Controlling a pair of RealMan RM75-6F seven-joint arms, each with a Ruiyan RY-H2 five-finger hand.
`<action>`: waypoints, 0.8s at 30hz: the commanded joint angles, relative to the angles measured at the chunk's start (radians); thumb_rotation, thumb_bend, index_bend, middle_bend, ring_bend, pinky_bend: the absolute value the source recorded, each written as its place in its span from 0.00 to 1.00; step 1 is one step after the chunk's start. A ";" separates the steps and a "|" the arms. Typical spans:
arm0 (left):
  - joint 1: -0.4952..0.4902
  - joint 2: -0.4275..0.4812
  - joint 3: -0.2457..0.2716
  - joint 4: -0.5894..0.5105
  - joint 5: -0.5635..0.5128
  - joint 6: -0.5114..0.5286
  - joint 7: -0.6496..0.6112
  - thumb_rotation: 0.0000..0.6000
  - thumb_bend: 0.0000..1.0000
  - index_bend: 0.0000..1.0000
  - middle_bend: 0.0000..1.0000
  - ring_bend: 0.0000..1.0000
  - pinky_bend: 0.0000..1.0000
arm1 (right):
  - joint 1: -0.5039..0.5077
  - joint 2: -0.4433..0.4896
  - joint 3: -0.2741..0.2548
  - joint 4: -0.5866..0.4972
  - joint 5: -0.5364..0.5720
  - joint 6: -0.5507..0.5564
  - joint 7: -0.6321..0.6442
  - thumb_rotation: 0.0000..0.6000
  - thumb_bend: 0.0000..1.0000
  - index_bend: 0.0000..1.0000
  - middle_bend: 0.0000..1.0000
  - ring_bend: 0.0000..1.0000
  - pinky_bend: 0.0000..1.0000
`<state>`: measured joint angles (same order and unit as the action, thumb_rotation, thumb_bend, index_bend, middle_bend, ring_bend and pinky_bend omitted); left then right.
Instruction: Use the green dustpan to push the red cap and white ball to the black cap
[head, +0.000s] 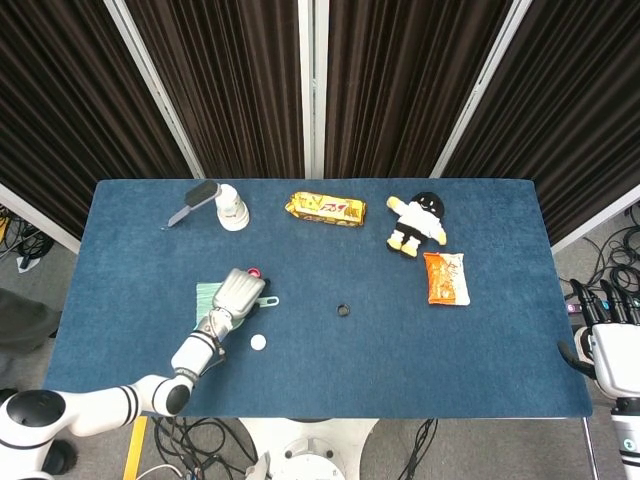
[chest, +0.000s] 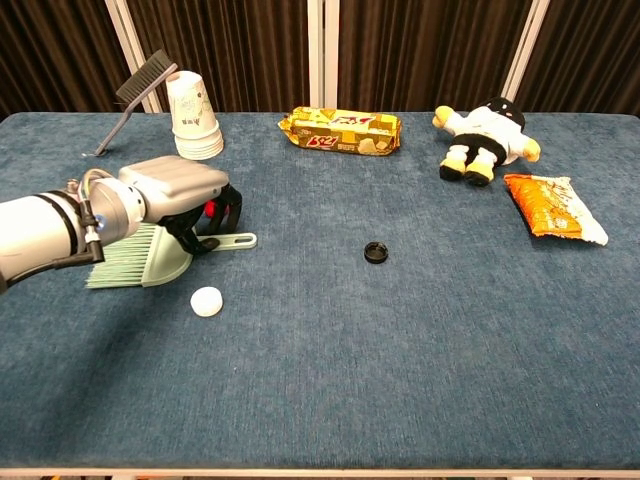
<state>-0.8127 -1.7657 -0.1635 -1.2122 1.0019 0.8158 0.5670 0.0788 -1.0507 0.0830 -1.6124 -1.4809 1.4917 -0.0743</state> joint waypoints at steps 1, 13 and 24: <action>-0.005 0.006 0.001 -0.011 -0.001 0.008 0.006 1.00 0.17 0.40 0.49 0.61 0.86 | 0.000 0.000 0.000 0.002 0.001 0.000 0.002 1.00 0.15 0.04 0.20 0.01 0.09; -0.024 0.008 0.014 -0.040 -0.044 0.012 0.035 1.00 0.17 0.40 0.49 0.61 0.86 | -0.002 -0.002 0.001 0.012 0.006 -0.004 0.013 1.00 0.15 0.04 0.20 0.01 0.10; -0.035 -0.001 0.025 -0.031 -0.067 0.017 0.037 1.00 0.16 0.40 0.49 0.61 0.86 | -0.004 -0.005 0.000 0.021 0.010 -0.006 0.023 1.00 0.15 0.04 0.21 0.01 0.10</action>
<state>-0.8475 -1.7653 -0.1395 -1.2443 0.9358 0.8317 0.6038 0.0749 -1.0553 0.0834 -1.5915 -1.4706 1.4852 -0.0515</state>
